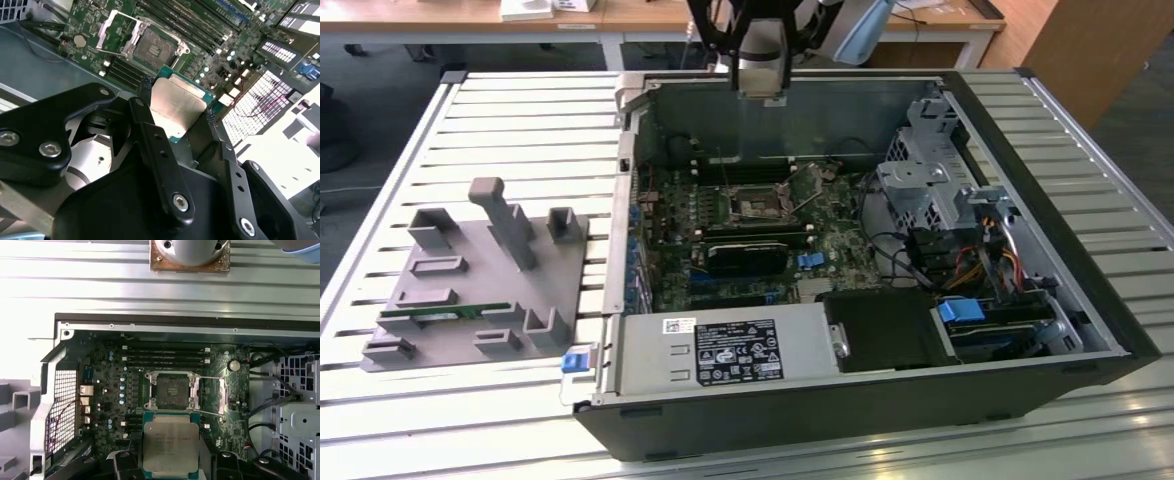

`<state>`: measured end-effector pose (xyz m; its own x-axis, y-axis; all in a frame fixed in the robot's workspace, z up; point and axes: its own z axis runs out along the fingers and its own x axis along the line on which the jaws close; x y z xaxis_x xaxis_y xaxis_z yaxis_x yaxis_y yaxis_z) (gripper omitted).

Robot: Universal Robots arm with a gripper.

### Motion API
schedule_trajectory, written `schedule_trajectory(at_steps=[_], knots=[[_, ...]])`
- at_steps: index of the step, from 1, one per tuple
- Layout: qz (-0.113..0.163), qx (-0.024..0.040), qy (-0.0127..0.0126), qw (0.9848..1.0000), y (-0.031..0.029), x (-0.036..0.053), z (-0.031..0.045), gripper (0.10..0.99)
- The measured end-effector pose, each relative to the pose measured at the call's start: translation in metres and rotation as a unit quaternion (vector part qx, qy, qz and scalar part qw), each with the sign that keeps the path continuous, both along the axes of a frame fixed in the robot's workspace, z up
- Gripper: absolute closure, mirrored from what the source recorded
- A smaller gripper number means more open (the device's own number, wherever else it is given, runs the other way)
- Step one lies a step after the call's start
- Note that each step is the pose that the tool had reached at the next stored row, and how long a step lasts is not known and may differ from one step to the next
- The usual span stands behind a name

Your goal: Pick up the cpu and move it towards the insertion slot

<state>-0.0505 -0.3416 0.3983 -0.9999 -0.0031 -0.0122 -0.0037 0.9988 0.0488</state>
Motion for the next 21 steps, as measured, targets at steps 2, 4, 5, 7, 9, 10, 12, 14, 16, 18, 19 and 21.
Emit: schedule_trajectory(at_steps=[2, 4, 5, 7, 9, 10, 12, 14, 16, 18, 19, 21], knots=[[0.000, 0.0000, 0.0000, 1.0000, 0.0041, 0.0002, -0.0002, 0.549], [0.000, -0.0001, 0.0000, 1.0000, 0.0080, 0.0014, -0.0004, 0.549], [0.000, 0.0000, 0.0000, 1.0000, 0.0095, 0.0025, -0.0005, 0.549], [0.000, 0.0000, 0.0001, 1.0000, 0.0117, 0.0060, -0.0008, 0.549], [0.000, 0.0000, 0.0000, 1.0000, 0.0136, 0.0101, -0.0011, 0.549], [0.000, 0.0000, 0.0000, 1.0000, 0.0149, 0.0117, -0.0013, 0.549], [0.000, 0.0000, 0.0000, 1.0000, 0.0176, 0.0141, -0.0019, 0.549], [0.000, 0.0000, 0.0000, 1.0000, 0.0207, 0.0160, -0.0025, 0.549], [0.000, 0.0000, 0.0000, 1.0000, 0.0231, 0.0178, -0.0030, 0.549], [0.000, -0.0001, -0.0001, 1.0000, 0.0236, 0.0198, -0.0031, 0.549], [0.000, 0.0000, -0.0004, 1.0000, 0.0236, 0.0206, -0.0032, 0.549], [0.000, 0.0000, -0.0007, 1.0000, 0.0237, 0.0224, -0.0033, 0.549]])
